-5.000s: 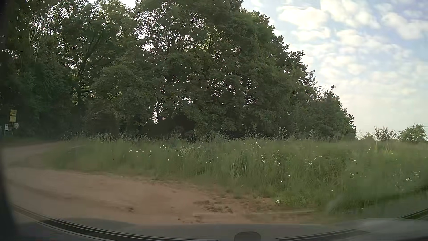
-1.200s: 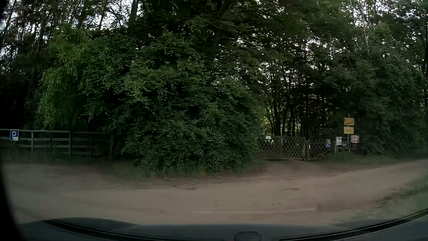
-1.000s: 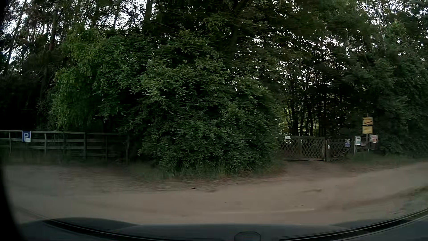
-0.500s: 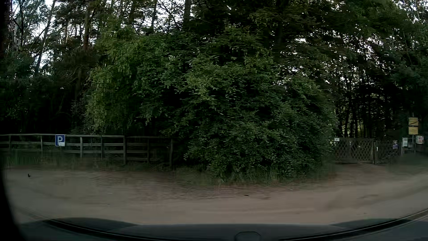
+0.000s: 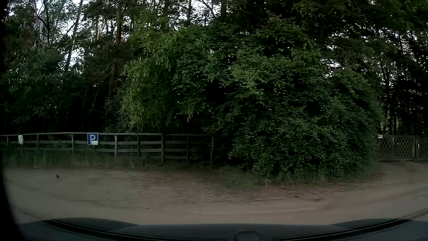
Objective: Follow the waypoints while adhering to traffic rules and regulations
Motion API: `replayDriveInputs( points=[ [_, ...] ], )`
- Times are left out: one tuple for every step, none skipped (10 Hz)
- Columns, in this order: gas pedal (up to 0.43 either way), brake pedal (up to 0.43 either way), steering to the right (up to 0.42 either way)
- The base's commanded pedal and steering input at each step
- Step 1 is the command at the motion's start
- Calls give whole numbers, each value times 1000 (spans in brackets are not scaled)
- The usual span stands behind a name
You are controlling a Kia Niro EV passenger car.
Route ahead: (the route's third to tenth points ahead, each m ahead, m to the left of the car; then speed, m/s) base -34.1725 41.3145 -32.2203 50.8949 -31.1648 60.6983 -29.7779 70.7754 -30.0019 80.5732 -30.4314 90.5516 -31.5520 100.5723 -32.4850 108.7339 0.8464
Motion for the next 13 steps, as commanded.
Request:
replayDriveInputs(
  points=[
    [0,189,-968],
    [0,195,-968],
    [0,195,-968],
    [0,195,-968],
    [0,195,-968],
    [0,195,-968],
    [0,195,-968],
    [0,195,-968],
    [0,195,-968],
    [0,195,-968],
    [0,195,-968],
    [0,195,-968],
    [0,195,-967]
  ],
)
